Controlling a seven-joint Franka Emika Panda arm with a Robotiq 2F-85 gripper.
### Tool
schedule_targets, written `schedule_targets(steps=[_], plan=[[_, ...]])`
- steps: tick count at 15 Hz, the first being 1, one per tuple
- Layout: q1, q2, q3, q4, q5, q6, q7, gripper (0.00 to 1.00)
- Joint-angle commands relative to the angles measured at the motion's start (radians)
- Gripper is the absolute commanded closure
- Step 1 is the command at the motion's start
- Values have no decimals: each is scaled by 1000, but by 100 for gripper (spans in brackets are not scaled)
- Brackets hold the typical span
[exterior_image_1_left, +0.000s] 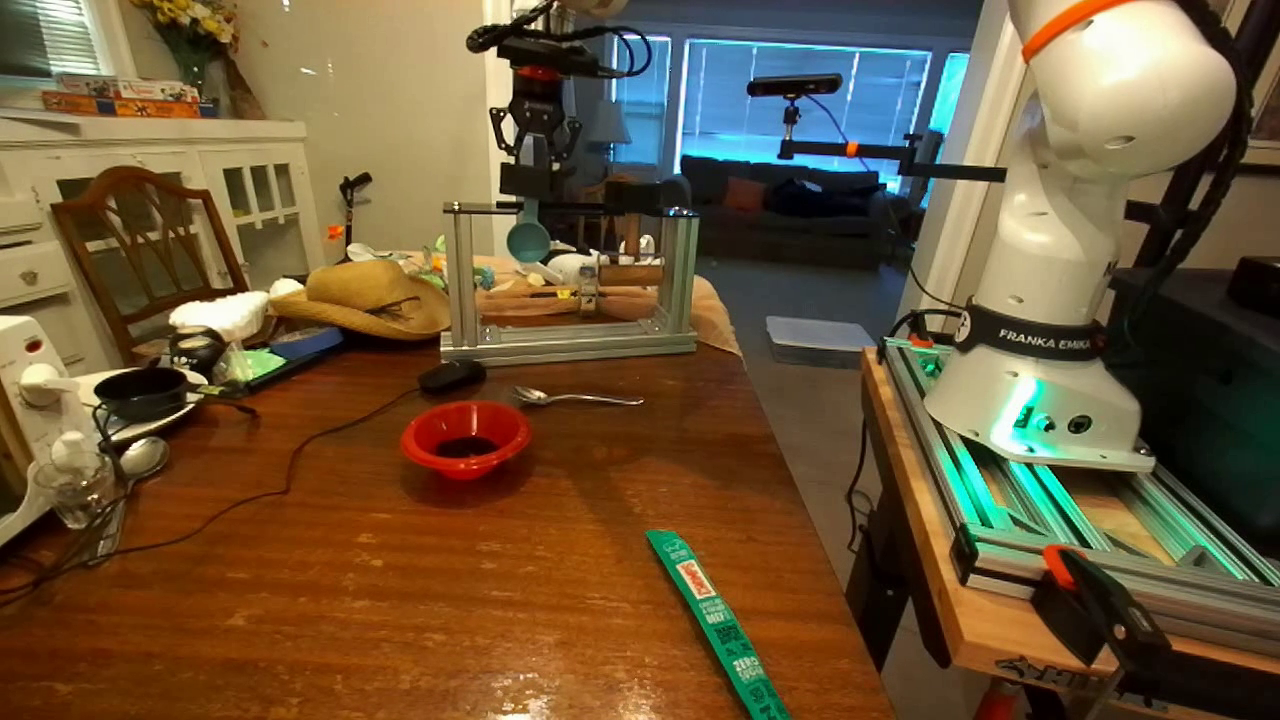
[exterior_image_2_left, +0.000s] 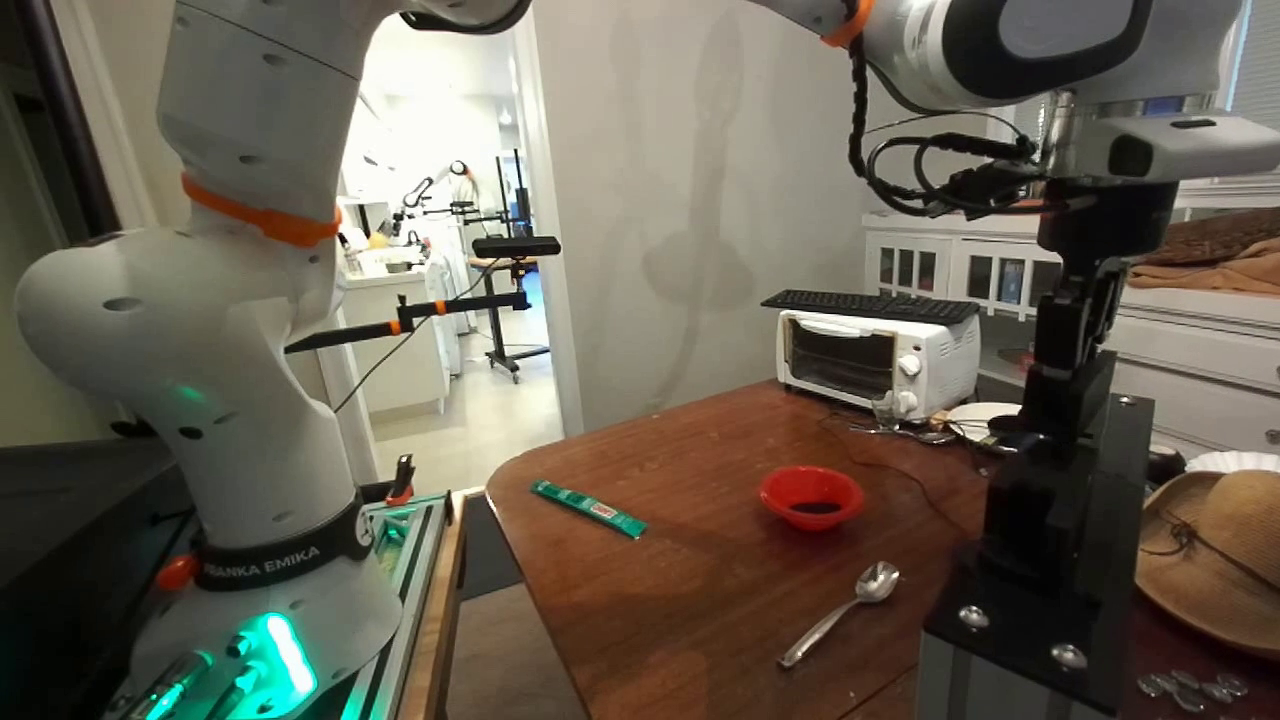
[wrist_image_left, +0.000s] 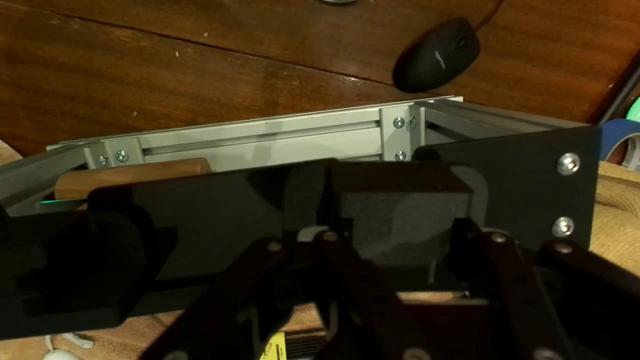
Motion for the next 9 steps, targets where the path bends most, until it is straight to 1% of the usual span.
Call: schedule_targets(steps=[1,9], plan=[[-6,40,3,67,-3,-50,-51,77],[-7,85,0,118,-5,-77,-112,77]])
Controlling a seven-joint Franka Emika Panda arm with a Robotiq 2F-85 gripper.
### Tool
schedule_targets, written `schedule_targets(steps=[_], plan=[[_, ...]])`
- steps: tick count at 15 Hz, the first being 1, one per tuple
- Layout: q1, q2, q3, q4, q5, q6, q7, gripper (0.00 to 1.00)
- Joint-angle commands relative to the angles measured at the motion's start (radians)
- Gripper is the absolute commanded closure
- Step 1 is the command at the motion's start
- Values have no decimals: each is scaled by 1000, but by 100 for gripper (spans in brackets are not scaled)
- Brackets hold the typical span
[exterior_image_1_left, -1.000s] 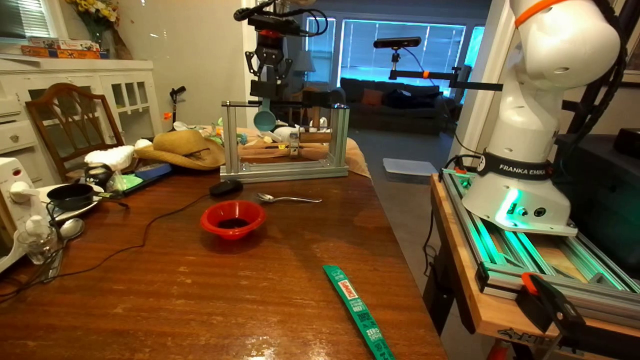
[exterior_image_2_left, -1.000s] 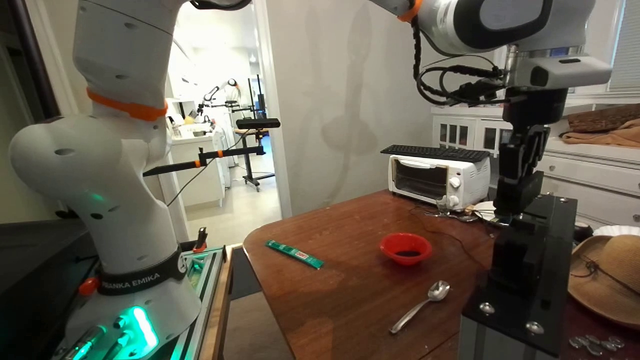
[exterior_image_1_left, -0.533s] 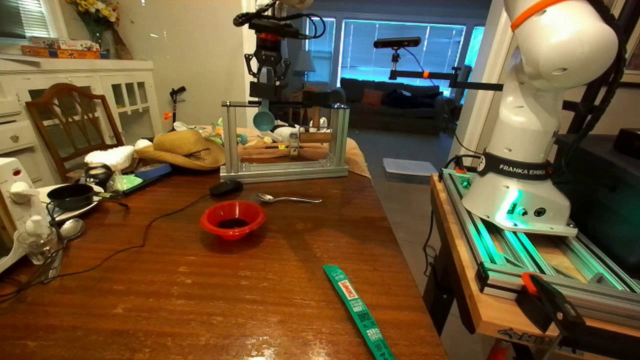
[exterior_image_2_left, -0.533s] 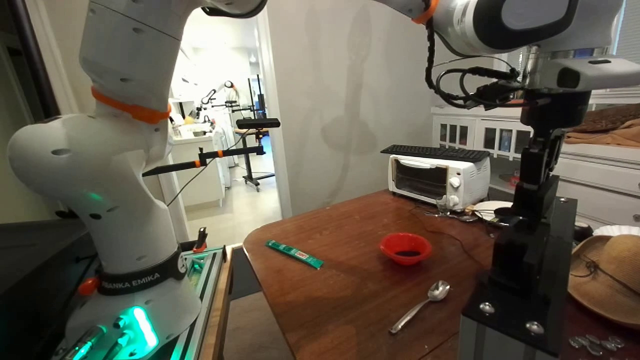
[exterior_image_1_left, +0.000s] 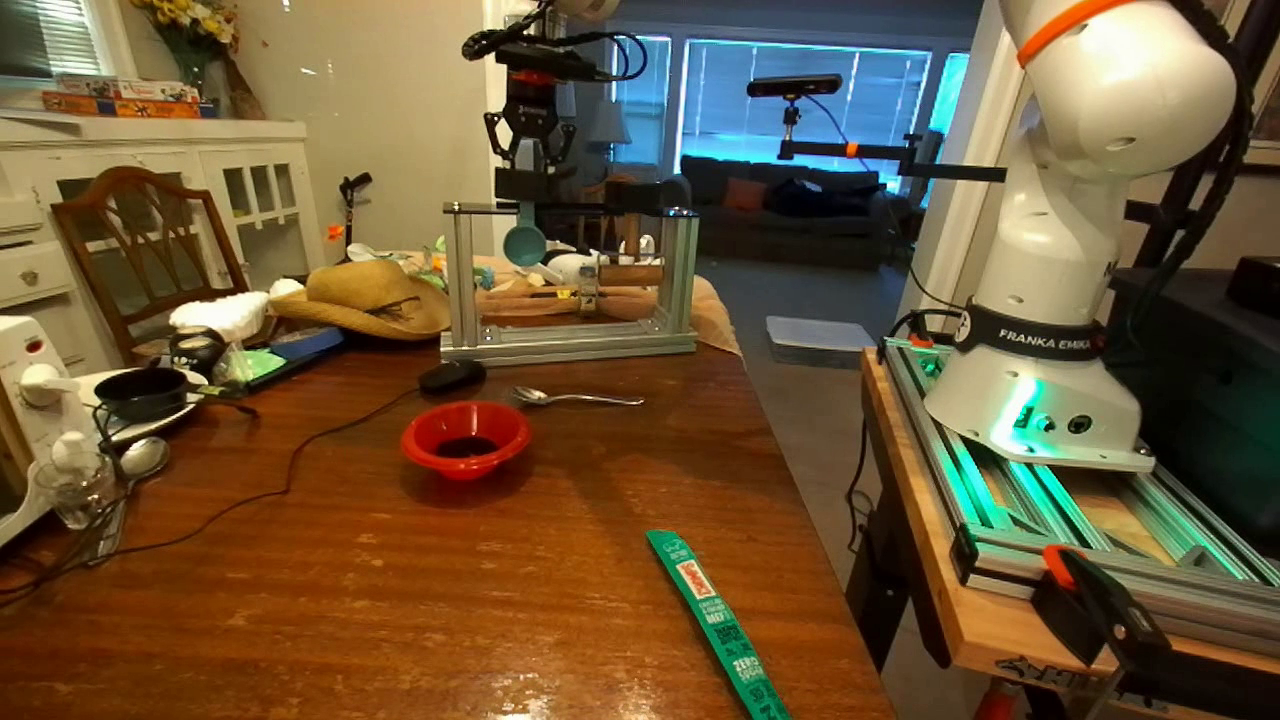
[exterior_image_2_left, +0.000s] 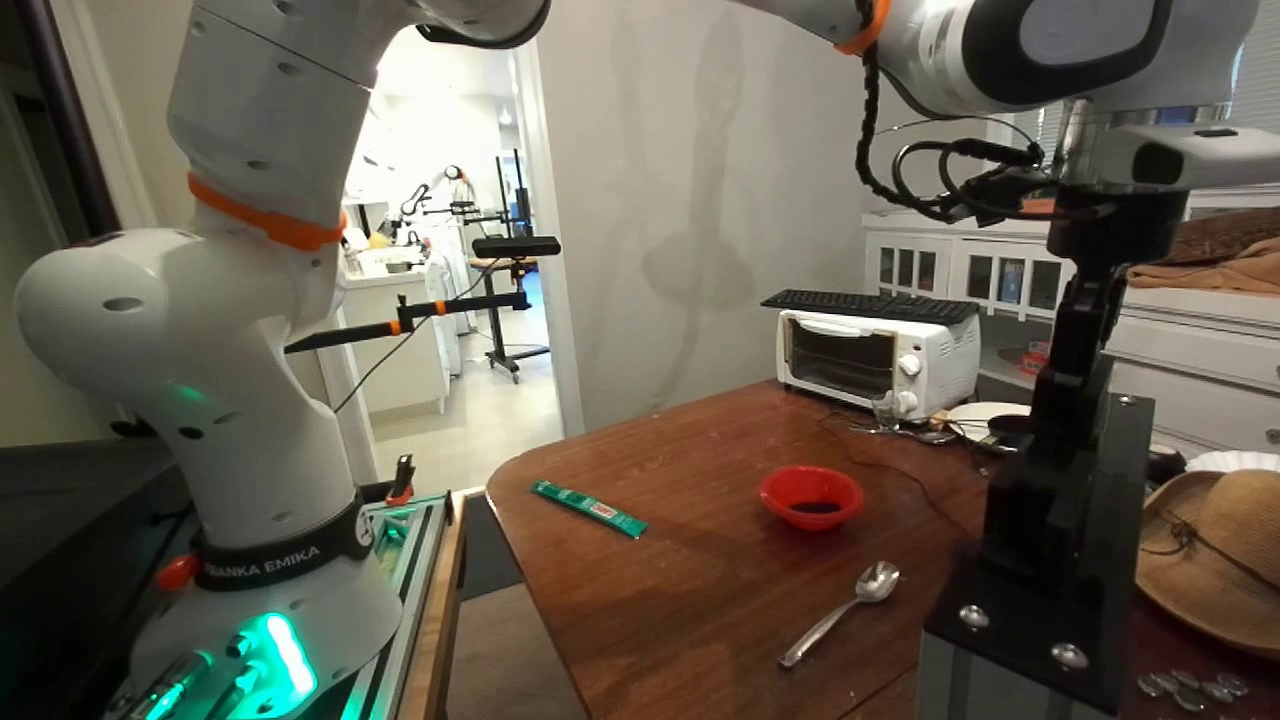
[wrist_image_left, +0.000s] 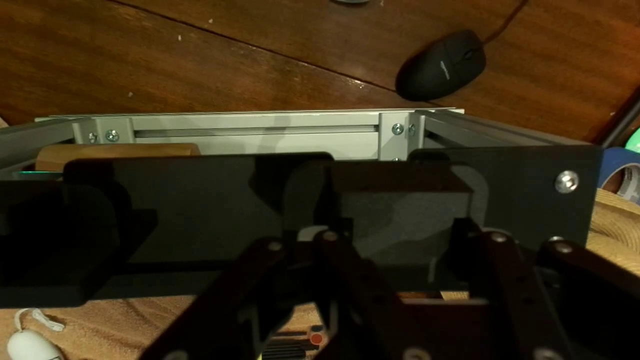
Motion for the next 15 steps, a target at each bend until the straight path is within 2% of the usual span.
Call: schedule_targets(steps=[1,11,15], plan=[[-8,40,0,56,-2,-33,-35,77],[-5,72,-5,88,-8,-50,-51,77],[-2,87,-17,108,-12,-50,-17,77]])
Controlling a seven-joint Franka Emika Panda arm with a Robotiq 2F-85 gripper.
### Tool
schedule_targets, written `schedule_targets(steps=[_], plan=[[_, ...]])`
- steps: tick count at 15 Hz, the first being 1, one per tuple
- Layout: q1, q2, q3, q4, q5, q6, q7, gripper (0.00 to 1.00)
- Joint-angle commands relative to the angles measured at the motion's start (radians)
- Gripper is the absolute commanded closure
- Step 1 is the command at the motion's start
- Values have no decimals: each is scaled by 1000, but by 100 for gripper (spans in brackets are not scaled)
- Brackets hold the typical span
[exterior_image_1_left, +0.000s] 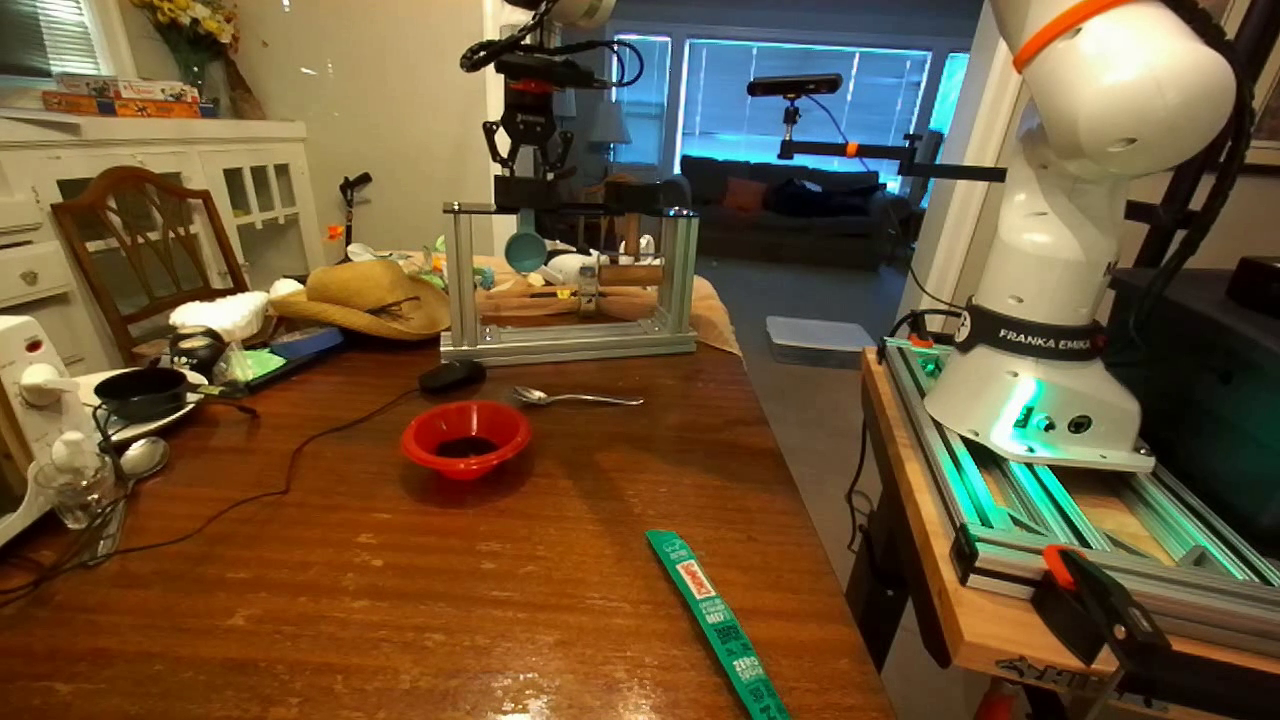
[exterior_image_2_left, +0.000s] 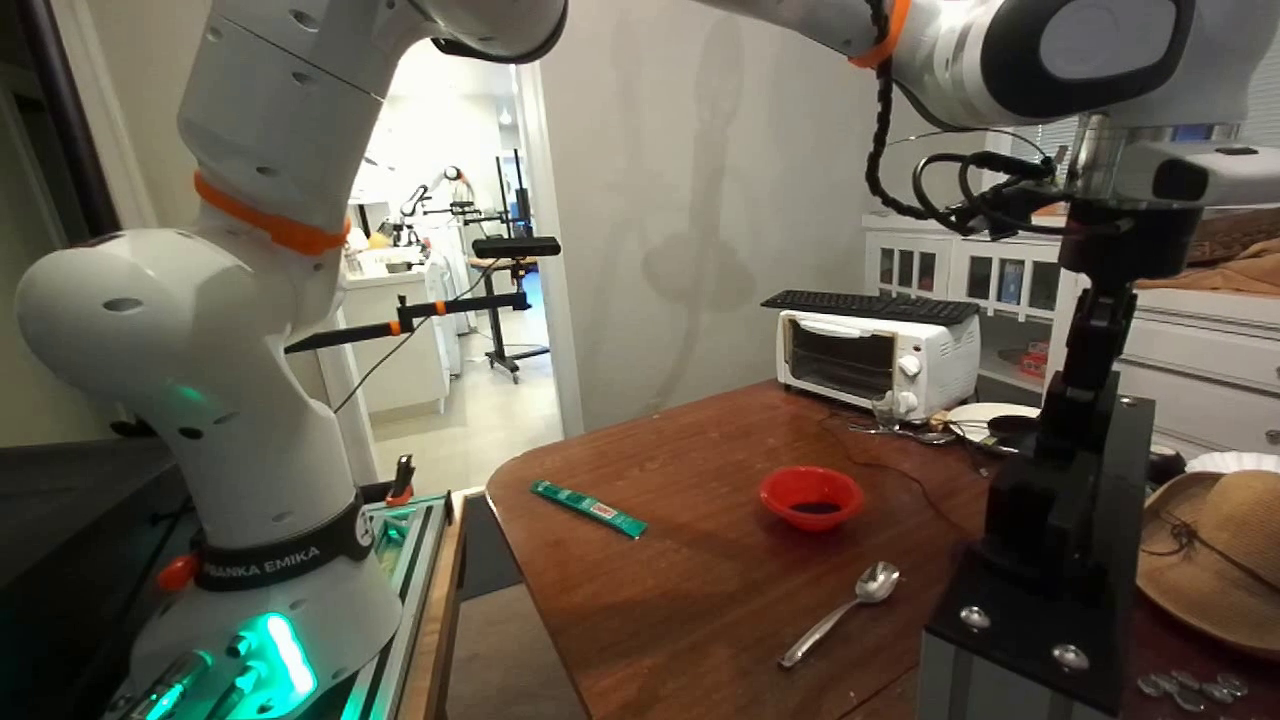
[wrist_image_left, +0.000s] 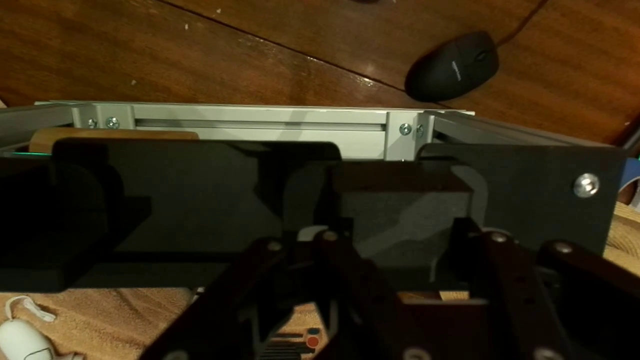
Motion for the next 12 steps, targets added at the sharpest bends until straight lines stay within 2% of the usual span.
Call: schedule_targets(steps=[1,9,10,11,12], plan=[[-1,43,-12,61,-10,-24,30,77],[6,70,-24,95,-29,-18,77,77],[8,70,-24,94,-32,-20,79,70],[10,68,-24,90,-36,-14,81,28],[13,64,-24,85,-40,-11,84,28]])
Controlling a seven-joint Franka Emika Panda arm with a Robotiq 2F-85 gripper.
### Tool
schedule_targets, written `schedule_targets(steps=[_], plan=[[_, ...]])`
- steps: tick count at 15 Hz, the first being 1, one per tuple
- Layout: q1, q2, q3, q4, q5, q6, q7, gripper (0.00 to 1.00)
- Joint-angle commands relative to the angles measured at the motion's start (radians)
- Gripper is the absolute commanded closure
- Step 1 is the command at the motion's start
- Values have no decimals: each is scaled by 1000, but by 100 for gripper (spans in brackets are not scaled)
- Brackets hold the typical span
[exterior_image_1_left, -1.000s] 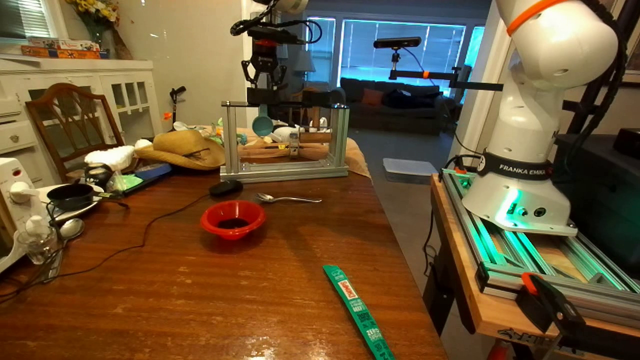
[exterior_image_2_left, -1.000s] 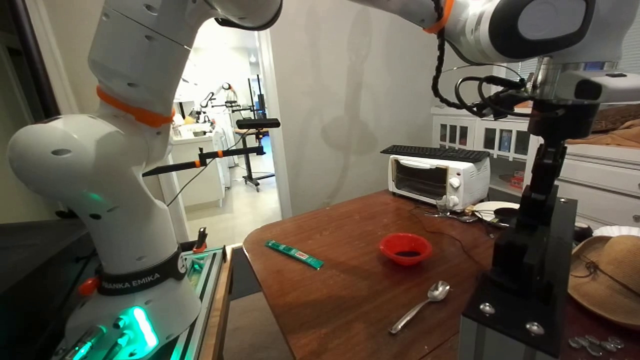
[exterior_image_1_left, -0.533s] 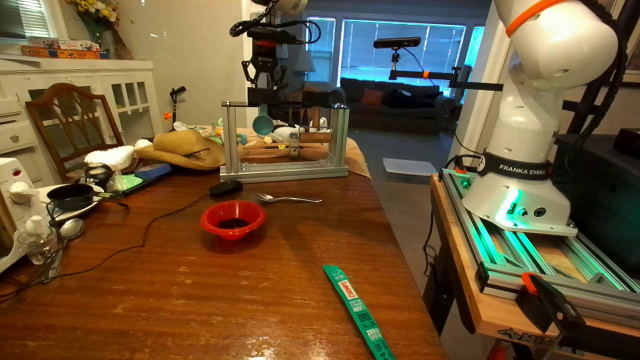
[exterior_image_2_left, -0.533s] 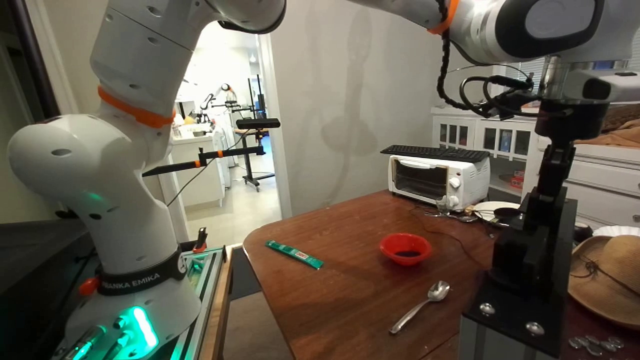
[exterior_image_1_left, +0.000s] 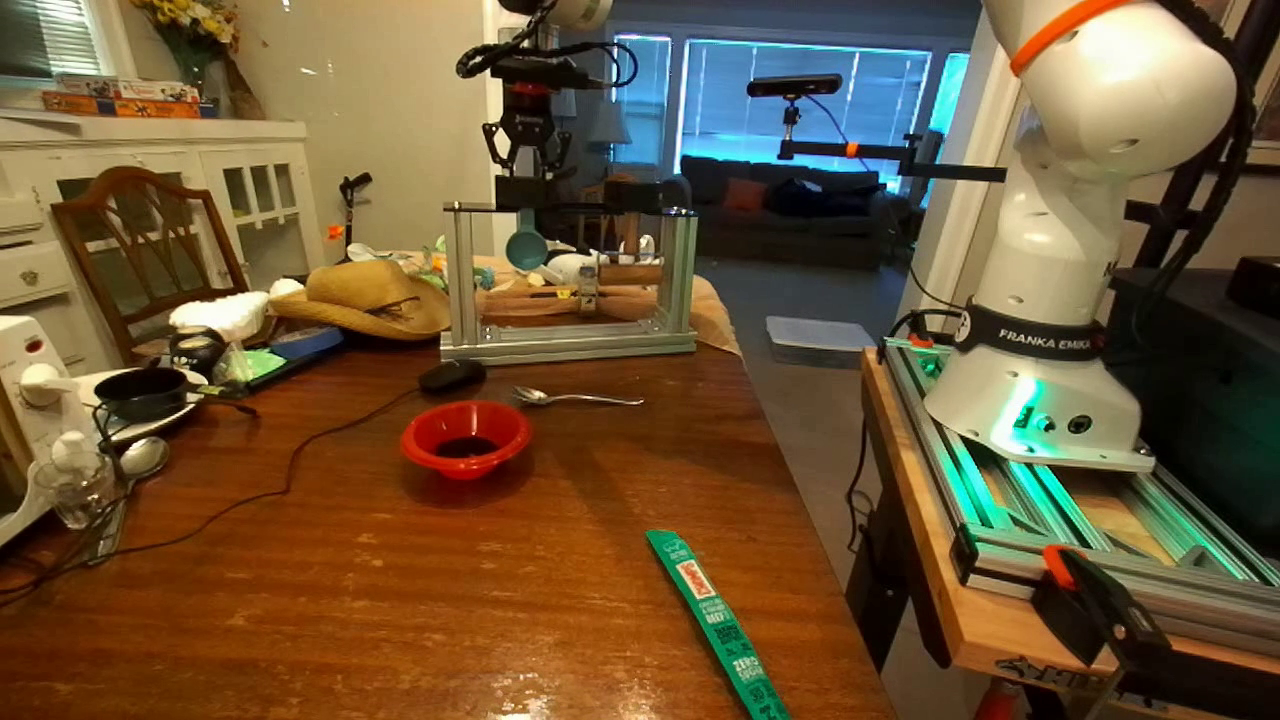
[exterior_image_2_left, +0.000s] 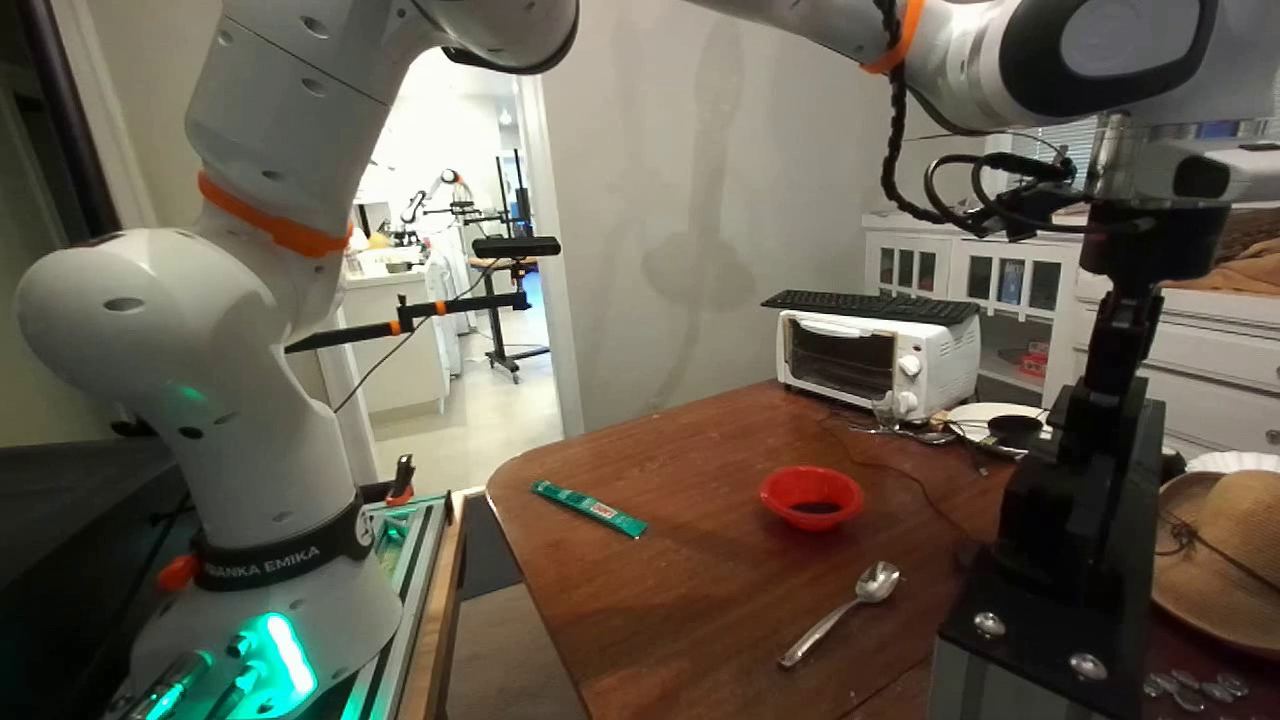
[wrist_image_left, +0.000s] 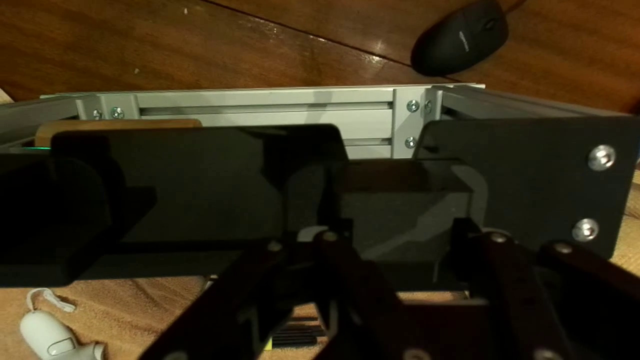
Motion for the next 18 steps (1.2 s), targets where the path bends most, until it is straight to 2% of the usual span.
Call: schedule_targets(steps=[1,4,12,18], plan=[[11,27,-4,33,-22,-8,33,23],[22,8,-3,14,-24,-6,39,0],[59,-64,-9,-52,-62,20,93,0],[95,-161,-15,-149,-148,34,163,0]])
